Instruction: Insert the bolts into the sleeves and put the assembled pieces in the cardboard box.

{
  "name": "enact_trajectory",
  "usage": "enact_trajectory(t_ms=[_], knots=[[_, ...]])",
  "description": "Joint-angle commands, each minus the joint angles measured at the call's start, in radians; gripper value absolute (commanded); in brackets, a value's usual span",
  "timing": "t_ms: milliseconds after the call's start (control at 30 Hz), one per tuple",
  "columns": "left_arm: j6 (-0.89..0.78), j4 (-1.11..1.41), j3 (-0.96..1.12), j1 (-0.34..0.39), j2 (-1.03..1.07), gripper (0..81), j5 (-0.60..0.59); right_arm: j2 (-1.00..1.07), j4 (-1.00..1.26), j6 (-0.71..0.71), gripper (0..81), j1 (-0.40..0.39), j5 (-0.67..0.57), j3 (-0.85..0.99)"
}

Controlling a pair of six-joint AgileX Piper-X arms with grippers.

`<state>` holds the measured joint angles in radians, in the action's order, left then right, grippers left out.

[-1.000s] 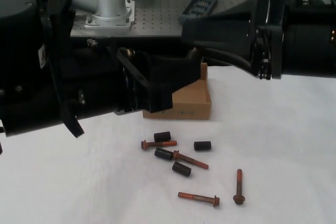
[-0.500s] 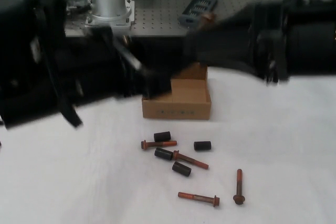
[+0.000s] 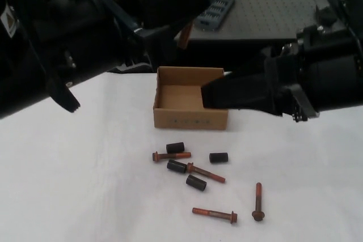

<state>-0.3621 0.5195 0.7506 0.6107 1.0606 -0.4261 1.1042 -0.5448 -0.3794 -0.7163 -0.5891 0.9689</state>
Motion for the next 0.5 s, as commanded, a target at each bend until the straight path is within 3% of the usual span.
enact_trajectory(t_ms=[0, 133, 267, 367, 467], knots=[[0.102, -0.010, 0.014, 0.001, -0.006, 0.6, 0.029, -0.001, -0.051, 0.051, 39.4, 0.013, 0.002, 0.013], [0.256, -0.068, 0.016, -0.005, 0.029, 0.6, 0.029, -0.006, -0.222, 0.182, 39.4, 0.053, 0.056, 0.013], [0.265, -0.137, 0.041, -0.047, 0.114, 0.6, 0.029, -0.014, -0.380, 0.299, 38.2, 0.105, 0.152, 0.013], [0.275, -0.168, 0.090, -0.084, 0.209, 0.6, 0.029, -0.026, -0.486, 0.373, 29.1, 0.158, 0.222, 0.013], [0.278, -0.193, 0.176, -0.122, 0.333, 0.6, 0.029, -0.036, -0.555, 0.422, 11.0, 0.210, 0.287, 0.013]])
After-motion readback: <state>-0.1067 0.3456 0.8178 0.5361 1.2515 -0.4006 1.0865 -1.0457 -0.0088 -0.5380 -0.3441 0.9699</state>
